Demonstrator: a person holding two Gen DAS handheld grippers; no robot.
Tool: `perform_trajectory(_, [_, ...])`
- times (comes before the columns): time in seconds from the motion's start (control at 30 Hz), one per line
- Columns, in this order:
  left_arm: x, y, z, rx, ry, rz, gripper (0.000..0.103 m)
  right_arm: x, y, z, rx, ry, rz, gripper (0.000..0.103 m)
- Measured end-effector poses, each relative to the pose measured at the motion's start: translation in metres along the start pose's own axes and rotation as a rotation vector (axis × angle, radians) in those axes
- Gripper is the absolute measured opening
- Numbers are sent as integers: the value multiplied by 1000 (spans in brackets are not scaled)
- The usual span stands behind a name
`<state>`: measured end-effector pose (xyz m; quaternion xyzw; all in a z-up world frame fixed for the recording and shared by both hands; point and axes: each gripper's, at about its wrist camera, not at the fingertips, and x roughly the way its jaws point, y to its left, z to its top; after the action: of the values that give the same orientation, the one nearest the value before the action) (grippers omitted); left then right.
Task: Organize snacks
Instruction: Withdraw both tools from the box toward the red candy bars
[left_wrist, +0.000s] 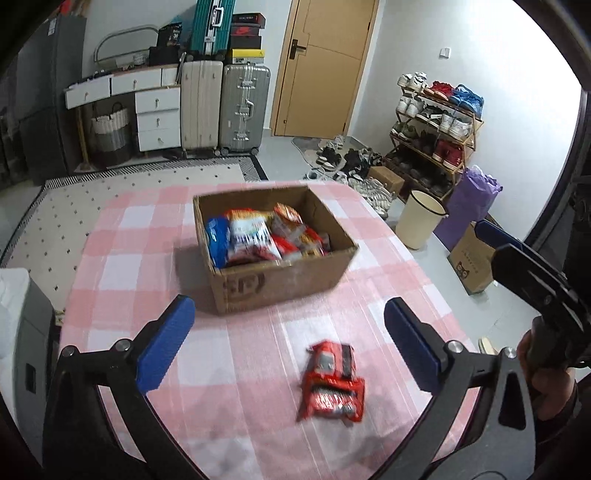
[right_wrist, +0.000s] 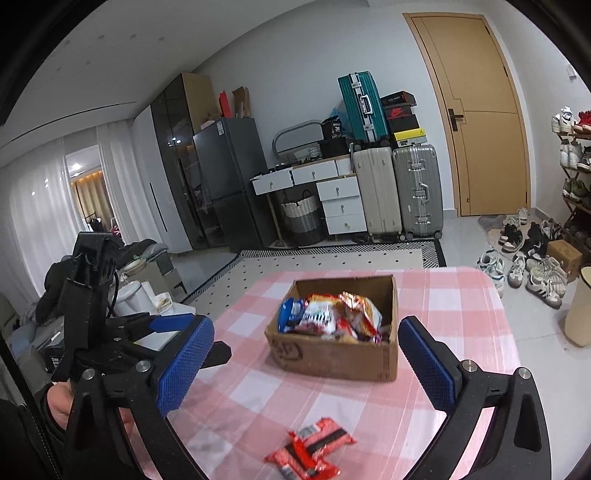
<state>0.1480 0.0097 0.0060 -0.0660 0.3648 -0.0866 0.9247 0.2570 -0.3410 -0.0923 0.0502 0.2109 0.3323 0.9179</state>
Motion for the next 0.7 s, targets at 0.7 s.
perform_trajectory(0.7, [56, -21, -117, 18, 199, -80, 102, -27, 1, -94, 39, 72, -82, 102])
